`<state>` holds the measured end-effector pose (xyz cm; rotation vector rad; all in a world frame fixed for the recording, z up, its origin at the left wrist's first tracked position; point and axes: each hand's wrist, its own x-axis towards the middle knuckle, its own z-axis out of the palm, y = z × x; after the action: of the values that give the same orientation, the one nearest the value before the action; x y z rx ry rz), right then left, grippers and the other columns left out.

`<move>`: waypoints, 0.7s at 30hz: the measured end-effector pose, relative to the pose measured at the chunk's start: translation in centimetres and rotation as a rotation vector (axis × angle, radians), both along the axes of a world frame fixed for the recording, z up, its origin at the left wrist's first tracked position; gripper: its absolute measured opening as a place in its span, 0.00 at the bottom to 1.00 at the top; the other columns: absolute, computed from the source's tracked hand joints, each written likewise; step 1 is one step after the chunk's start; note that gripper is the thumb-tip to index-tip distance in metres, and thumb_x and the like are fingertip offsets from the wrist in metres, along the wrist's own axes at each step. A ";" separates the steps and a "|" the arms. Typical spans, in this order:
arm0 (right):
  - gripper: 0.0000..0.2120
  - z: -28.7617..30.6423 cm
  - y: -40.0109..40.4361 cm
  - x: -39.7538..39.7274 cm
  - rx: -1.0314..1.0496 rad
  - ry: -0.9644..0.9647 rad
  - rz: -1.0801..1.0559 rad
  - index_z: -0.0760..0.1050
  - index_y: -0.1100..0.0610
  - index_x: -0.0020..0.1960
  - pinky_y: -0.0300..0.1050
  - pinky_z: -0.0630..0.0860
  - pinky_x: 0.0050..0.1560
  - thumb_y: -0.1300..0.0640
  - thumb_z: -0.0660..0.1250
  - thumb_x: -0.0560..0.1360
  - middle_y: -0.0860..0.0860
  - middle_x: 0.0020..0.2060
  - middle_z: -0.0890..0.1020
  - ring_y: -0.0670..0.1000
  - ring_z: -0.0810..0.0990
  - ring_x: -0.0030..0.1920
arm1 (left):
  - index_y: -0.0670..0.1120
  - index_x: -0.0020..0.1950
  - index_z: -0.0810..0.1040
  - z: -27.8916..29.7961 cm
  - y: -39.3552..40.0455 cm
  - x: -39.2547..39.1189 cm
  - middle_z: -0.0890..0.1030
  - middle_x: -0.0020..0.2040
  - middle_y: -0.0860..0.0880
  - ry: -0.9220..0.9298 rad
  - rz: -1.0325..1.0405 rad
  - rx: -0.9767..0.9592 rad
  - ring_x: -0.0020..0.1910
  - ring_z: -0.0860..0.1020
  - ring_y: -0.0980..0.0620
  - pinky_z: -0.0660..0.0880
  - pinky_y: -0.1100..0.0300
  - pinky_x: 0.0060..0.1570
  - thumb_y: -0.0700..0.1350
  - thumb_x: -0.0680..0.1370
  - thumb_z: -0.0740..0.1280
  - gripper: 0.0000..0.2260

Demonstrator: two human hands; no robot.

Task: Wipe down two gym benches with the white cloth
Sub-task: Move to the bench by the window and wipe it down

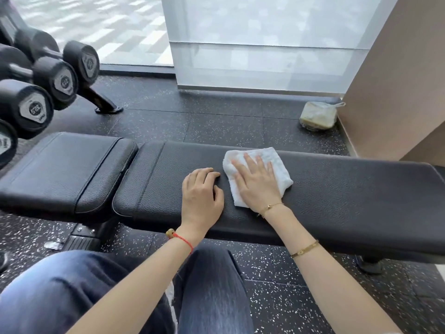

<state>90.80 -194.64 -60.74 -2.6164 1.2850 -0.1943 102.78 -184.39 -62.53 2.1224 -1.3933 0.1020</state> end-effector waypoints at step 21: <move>0.27 1.4 -0.4 -2.9 0.015 -0.181 -0.413 0.73 0.61 0.59 0.51 0.65 0.62 0.39 0.67 0.74 0.57 0.59 0.75 0.58 0.69 0.62 | 0.46 0.59 0.79 0.6 0.1 0.7 0.78 0.62 0.49 -0.021 -0.046 0.077 0.65 0.73 0.45 0.65 0.48 0.69 0.42 0.74 0.65 0.14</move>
<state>87.92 -195.08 -59.29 -2.2295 1.7314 -0.4734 103.51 -184.27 -61.91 2.1558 -1.4787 0.0534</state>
